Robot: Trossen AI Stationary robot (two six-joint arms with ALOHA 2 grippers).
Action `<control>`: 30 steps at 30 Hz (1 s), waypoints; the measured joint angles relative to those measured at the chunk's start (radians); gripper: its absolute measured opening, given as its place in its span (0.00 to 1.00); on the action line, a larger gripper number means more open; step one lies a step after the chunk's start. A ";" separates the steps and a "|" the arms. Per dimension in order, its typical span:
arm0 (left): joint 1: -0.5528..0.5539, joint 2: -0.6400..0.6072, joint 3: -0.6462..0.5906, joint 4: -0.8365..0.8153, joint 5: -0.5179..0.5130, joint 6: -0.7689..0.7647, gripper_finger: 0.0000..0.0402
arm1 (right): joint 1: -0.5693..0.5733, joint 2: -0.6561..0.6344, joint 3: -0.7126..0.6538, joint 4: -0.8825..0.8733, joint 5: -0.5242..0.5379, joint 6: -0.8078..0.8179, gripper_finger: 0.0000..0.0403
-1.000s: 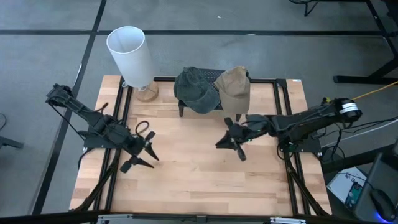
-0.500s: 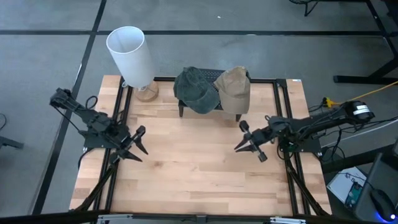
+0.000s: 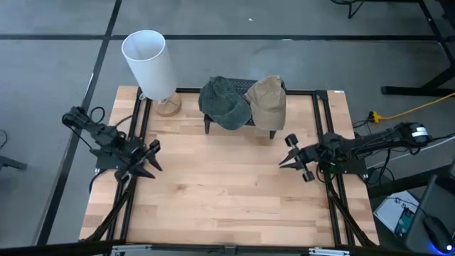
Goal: Pick & Place hat
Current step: Return to Home Position
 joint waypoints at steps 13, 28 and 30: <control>0.000 -0.172 0.007 -0.099 -0.008 0.081 0.38 | -0.143 -0.169 0.000 -0.186 -0.101 -0.013 0.11; 0.000 -0.173 0.008 -0.119 0.027 0.183 0.38 | -0.296 -0.282 0.000 -0.267 -0.278 -0.006 0.11; 0.000 -0.173 0.004 -0.107 0.027 0.202 0.38 | -0.313 -0.281 0.000 -0.267 -0.315 0.007 0.11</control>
